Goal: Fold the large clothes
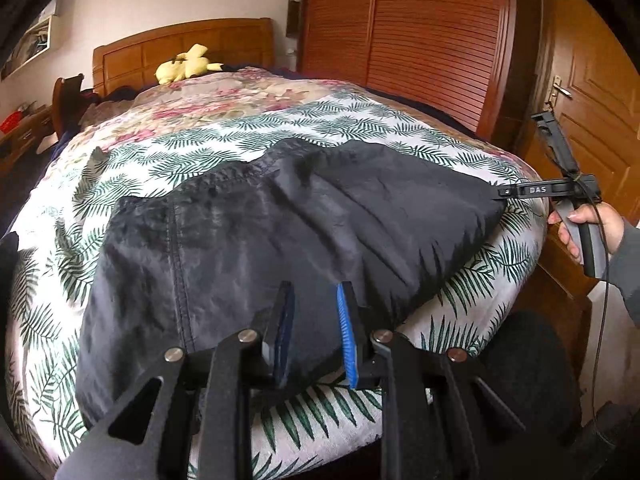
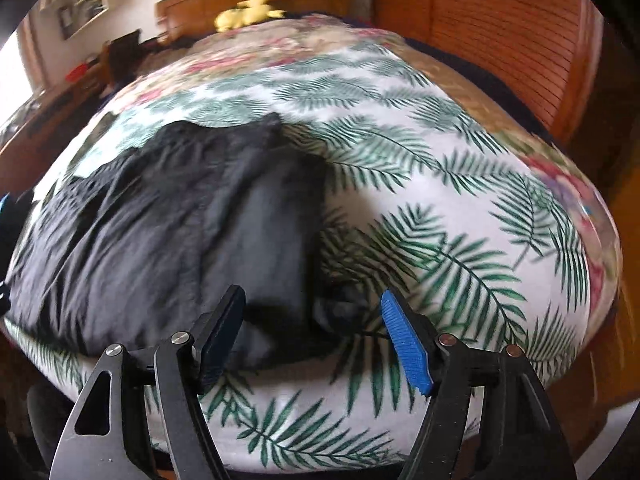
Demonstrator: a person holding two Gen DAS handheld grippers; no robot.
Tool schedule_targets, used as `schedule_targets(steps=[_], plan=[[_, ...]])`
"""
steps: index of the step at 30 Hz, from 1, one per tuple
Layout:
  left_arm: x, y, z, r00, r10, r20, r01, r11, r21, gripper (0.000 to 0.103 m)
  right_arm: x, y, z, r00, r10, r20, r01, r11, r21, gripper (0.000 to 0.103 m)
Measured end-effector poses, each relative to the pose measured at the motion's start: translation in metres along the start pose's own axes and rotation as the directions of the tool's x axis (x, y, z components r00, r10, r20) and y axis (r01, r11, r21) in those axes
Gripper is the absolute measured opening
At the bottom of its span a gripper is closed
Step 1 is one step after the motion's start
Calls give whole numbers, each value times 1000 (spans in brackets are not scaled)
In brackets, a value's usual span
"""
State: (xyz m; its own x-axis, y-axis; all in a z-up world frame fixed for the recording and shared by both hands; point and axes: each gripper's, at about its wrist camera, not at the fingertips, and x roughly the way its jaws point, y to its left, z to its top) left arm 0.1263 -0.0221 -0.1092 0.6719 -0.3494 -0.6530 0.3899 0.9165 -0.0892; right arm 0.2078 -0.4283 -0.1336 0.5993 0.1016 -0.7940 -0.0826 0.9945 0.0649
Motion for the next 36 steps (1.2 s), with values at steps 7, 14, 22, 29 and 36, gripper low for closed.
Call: schedule_targets(steps=[7, 14, 22, 29, 36], plan=[[8, -5, -4, 1000, -13, -16, 13, 1000, -3, 19, 27, -11, -8, 994, 76, -78, -67, 991, 112, 75], [13, -13, -10, 999, -23, -39, 23, 1000, -10, 19, 39, -6, -11, 983, 173, -69, -159, 971, 177, 75], [18, -18, -12, 998, -20, -53, 20, 1000, -1, 19, 42, -7, -9, 971, 232, -53, -216, 954, 209, 51], [12, -14, -11, 999, -12, -38, 12, 1000, -9, 19, 26, -2, 5, 954, 299, -1, -294, 937, 188, 16], [-15, 12, -11, 999, 32, 0, -32, 998, -55, 19, -26, 47, 51, 917, 381, 116, -389, 920, 54, 10]])
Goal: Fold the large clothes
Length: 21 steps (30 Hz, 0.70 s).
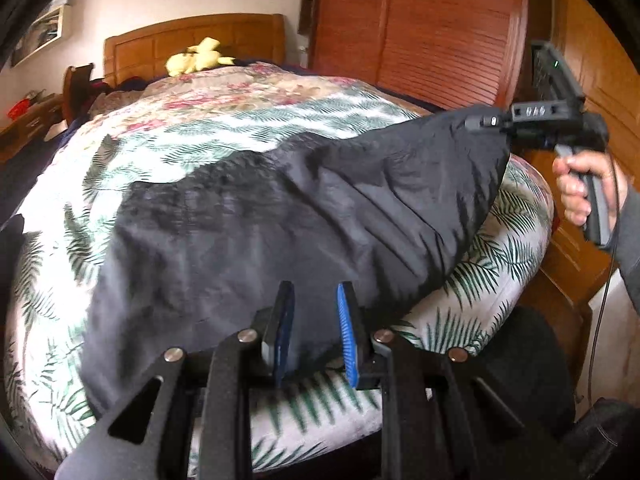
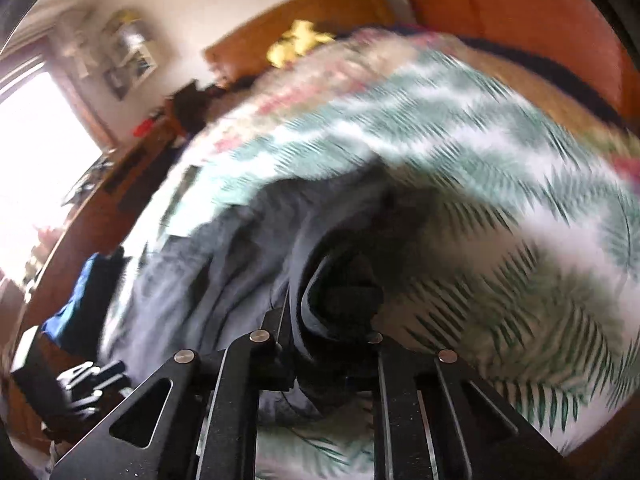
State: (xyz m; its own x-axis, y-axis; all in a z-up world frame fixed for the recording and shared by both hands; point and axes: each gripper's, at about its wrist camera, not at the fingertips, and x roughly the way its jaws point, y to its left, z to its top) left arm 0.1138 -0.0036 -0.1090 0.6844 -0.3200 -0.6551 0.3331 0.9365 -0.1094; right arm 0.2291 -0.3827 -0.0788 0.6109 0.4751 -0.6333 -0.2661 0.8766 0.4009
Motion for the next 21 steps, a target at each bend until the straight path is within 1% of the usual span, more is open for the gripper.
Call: schedule_targets(steps=[3, 5, 8, 12, 14, 16, 17, 18, 19, 20, 21], plan=[[-16, 17, 0, 999, 33, 25, -32, 999, -30, 19, -2, 45, 17, 999, 42, 24, -39, 995, -96, 9], [-29, 32, -1, 997, 63, 40, -60, 997, -54, 19, 2, 82, 26, 996, 86, 27, -81, 982, -169, 8], [-47, 51, -7, 992, 115, 52, -111, 990, -83, 19, 16, 140, 32, 986, 167, 19, -155, 948, -277, 8], [-72, 76, -18, 982, 178, 62, -169, 977, -133, 19, 41, 218, 33, 961, 273, -36, -266, 890, -369, 7], [-84, 89, -24, 975, 211, 65, -198, 967, -161, 19, 52, 249, 25, 944, 321, -73, -322, 860, -396, 7], [-92, 97, -28, 970, 234, 64, -220, 959, -179, 20, 68, 273, 14, 930, 351, -111, -365, 839, -405, 7], [-97, 104, -32, 966, 250, 61, -235, 953, -189, 20, 81, 284, 5, 924, 354, -145, -382, 826, -414, 7], [-100, 108, -34, 963, 262, 58, -246, 949, -196, 20, 93, 292, -4, 931, 327, -163, -366, 818, -445, 7], [-101, 110, -35, 962, 268, 55, -253, 947, -199, 20, 105, 300, -16, 944, 282, -173, -331, 812, -480, 8], [-103, 114, -37, 959, 278, 51, -263, 943, -204, 20, 120, 304, -26, 947, 250, -200, -317, 816, -484, 8], [-105, 116, -38, 958, 284, 50, -268, 941, -206, 20, 132, 305, -33, 944, 231, -235, -318, 823, -471, 9]])
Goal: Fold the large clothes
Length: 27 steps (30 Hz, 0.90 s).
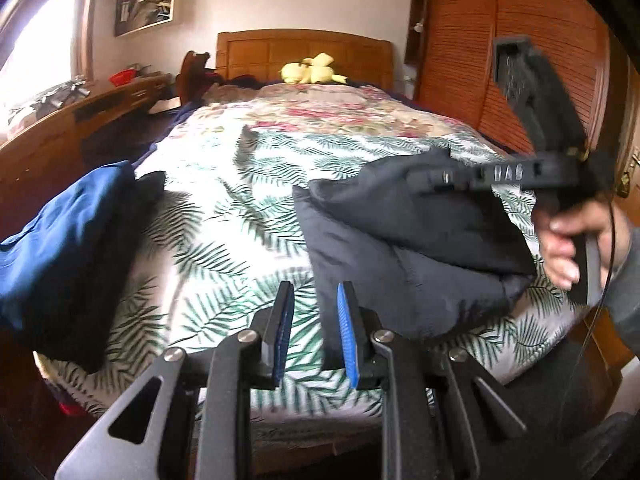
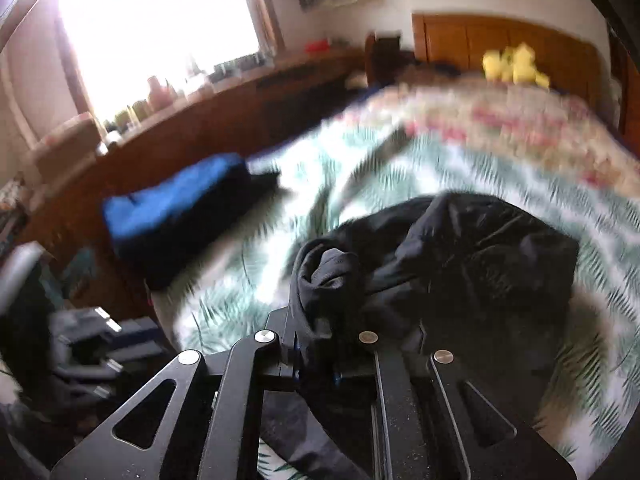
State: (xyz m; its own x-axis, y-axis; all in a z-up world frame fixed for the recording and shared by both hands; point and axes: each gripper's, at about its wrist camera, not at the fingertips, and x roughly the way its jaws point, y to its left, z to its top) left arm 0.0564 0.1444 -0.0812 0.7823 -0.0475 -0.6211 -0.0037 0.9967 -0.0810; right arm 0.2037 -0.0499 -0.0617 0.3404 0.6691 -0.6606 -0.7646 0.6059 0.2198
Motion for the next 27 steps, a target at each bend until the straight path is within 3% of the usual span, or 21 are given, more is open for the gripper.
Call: schedule_targets(steps=[2, 5, 7, 10, 14, 18, 24, 27], plan=[[-2, 4, -1, 1000, 12, 3, -12, 1000, -1, 20, 15, -1, -8, 999, 6, -40, -6, 1000, 18, 11], [-2, 6, 0, 1000, 11, 10, -11, 1000, -5, 20, 12, 0, -9, 1000, -4, -31, 4, 1000, 16, 13], [-4, 5, 1, 1000, 0, 15, 0, 1000, -7, 20, 3, -1, -8, 1000, -5, -26, 6, 1000, 29, 19], [-1, -1, 6, 1000, -18, 17, 18, 1000, 2, 20, -15, -3, -5, 998, -69, -10, 69, 998, 9, 33], [2, -15, 16, 999, -39, 27, 38, 999, 33, 20, -42, -9, -11, 998, -49, 39, 48, 998, 29, 43], [3, -27, 28, 996, -74, 42, 72, 996, 46, 20, -63, -22, -30, 992, -117, 52, 117, 993, 12, 44], [7, -48, 55, 990, -124, 69, 119, 990, 71, 22, -58, -55, -61, 980, -199, -22, 199, 979, 36, 44], [13, -58, 64, 987, -139, 76, 132, 987, 88, 23, -46, -69, -80, 987, -134, -87, 143, 984, 102, 44]])
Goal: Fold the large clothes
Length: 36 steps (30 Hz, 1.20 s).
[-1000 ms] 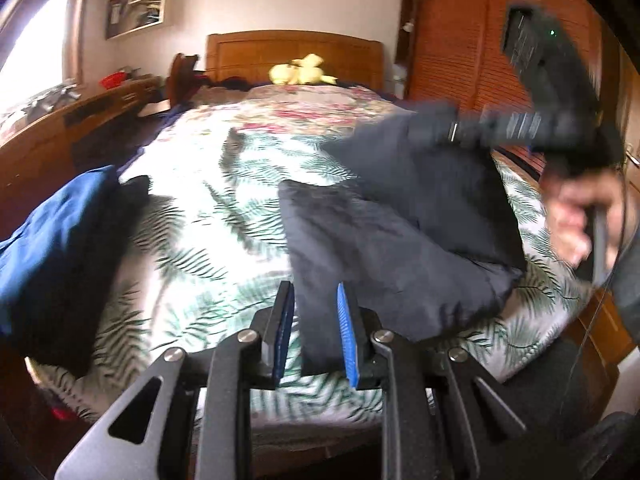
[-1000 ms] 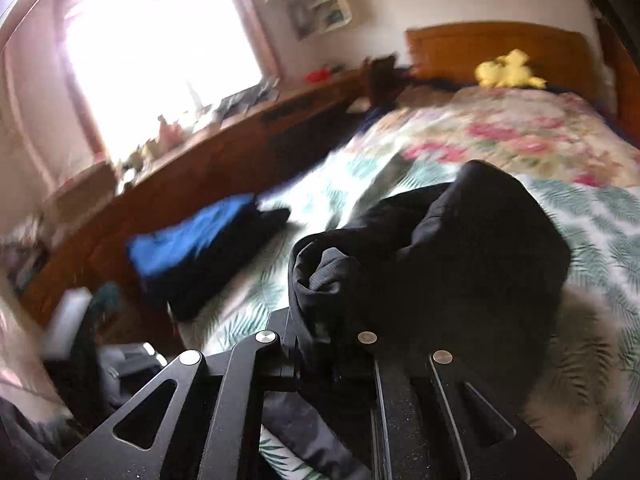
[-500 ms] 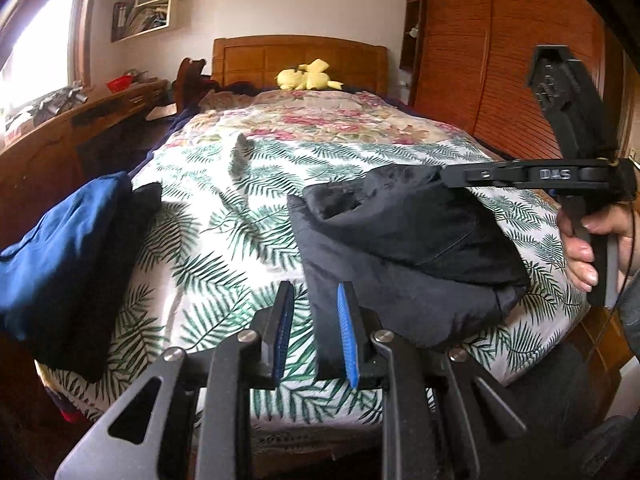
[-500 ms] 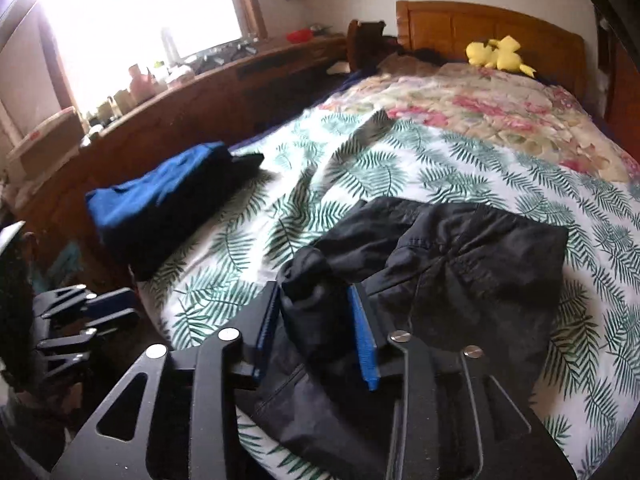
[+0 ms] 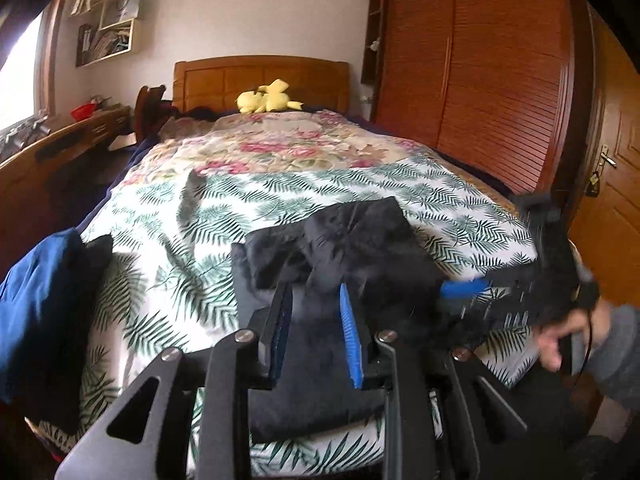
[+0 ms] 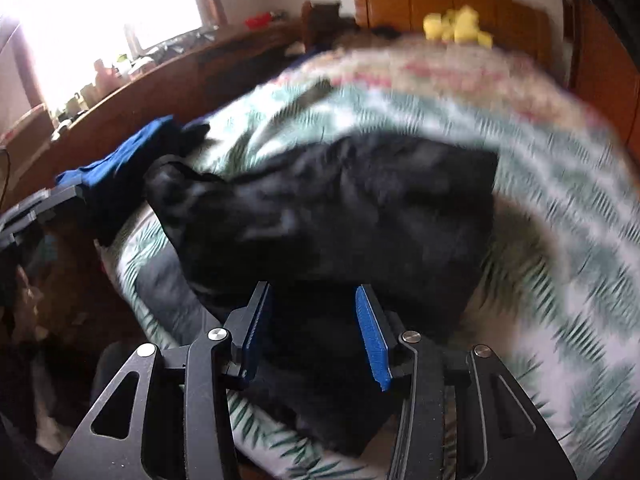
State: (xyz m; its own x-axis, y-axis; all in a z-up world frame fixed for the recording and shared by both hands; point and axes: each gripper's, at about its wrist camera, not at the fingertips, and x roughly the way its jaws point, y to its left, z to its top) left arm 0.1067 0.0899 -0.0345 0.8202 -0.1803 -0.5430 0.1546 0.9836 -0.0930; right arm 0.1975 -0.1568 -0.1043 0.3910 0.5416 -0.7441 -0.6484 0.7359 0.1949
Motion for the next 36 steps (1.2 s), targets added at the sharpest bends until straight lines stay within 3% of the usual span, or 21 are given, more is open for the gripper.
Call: schedule_targets(steps=[6, 20, 36], plan=[[22, -12, -1, 998, -28, -51, 29, 1000, 10, 24, 17, 1, -27, 999, 32, -13, -32, 999, 28, 45], [51, -22, -14, 986, -75, -146, 73, 997, -16, 27, 21, -1, -33, 999, 51, 7, -51, 998, 32, 45], [98, -25, -35, 960, -48, -276, 41, 999, -31, 27, 17, -1, -37, 999, 44, 28, -45, 998, 41, 45]])
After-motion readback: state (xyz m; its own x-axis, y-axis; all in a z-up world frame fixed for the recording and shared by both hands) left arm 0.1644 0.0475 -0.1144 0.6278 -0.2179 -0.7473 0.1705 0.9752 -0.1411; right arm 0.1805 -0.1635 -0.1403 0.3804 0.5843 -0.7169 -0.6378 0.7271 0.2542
